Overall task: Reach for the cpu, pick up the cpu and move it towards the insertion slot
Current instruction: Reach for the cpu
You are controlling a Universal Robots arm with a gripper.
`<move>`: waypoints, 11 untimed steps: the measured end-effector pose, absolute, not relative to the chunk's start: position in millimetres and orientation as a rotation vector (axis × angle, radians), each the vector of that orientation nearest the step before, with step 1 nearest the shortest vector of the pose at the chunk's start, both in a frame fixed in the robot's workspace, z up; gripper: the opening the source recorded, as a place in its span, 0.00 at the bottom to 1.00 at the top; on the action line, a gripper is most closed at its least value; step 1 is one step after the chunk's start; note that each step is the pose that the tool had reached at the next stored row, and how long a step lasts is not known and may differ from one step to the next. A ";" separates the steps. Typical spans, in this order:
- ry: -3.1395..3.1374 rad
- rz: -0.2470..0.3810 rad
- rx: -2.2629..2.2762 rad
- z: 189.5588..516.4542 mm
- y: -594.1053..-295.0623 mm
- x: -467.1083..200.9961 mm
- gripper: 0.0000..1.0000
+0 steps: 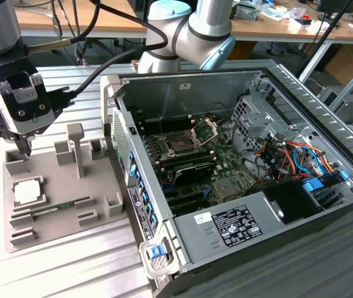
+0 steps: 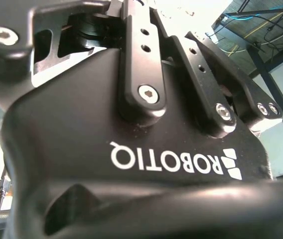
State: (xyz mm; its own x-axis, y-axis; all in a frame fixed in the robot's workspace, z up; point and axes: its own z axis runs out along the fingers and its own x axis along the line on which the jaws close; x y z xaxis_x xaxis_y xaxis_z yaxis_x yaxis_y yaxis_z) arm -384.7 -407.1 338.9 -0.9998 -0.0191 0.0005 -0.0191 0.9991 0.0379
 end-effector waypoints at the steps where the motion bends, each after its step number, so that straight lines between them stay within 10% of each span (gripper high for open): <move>1: -3.140 -0.060 0.030 338.8 -407.3 -384.7 0.11; 11: -3.140 -0.060 0.030 336.6 -408.4 -384.7 0.11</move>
State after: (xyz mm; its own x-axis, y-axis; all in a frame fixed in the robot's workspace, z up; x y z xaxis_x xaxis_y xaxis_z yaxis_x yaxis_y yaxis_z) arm -384.7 -408.4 336.6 -0.9998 -0.0191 0.0005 -0.0191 0.9991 0.0379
